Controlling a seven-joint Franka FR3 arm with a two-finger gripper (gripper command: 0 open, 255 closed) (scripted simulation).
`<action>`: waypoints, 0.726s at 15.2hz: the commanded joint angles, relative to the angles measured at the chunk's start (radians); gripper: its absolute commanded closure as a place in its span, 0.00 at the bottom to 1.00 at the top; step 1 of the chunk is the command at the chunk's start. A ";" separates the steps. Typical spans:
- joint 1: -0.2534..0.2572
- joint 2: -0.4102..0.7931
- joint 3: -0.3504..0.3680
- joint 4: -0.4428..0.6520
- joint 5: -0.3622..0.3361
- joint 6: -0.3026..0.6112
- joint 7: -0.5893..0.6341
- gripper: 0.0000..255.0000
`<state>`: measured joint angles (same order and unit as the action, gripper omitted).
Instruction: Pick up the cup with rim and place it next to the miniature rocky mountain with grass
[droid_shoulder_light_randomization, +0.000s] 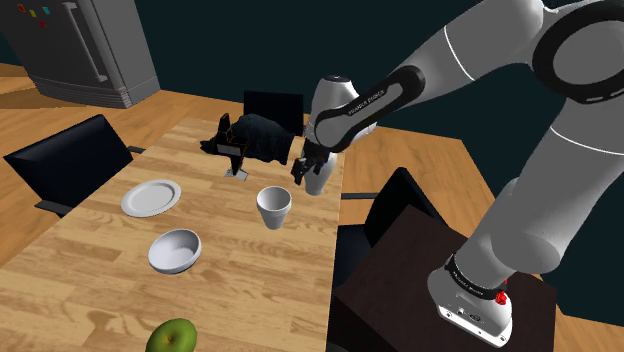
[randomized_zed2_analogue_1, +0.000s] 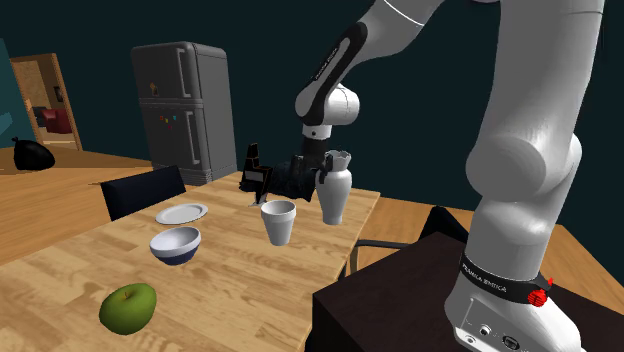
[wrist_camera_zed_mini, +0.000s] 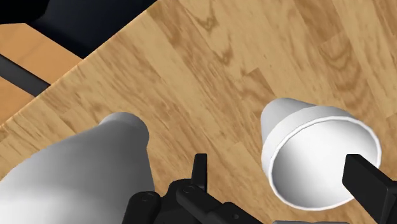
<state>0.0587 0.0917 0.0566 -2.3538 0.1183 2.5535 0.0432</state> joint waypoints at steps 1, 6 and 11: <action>0.005 0.078 0.006 0.044 0.009 0.040 -0.005 0.00; 0.009 0.278 0.021 0.184 0.026 0.109 -0.021 0.00; 0.012 0.350 0.024 0.214 0.028 0.153 -0.023 0.00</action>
<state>0.0704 0.4254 0.0799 -2.1483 0.1464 2.6978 0.0205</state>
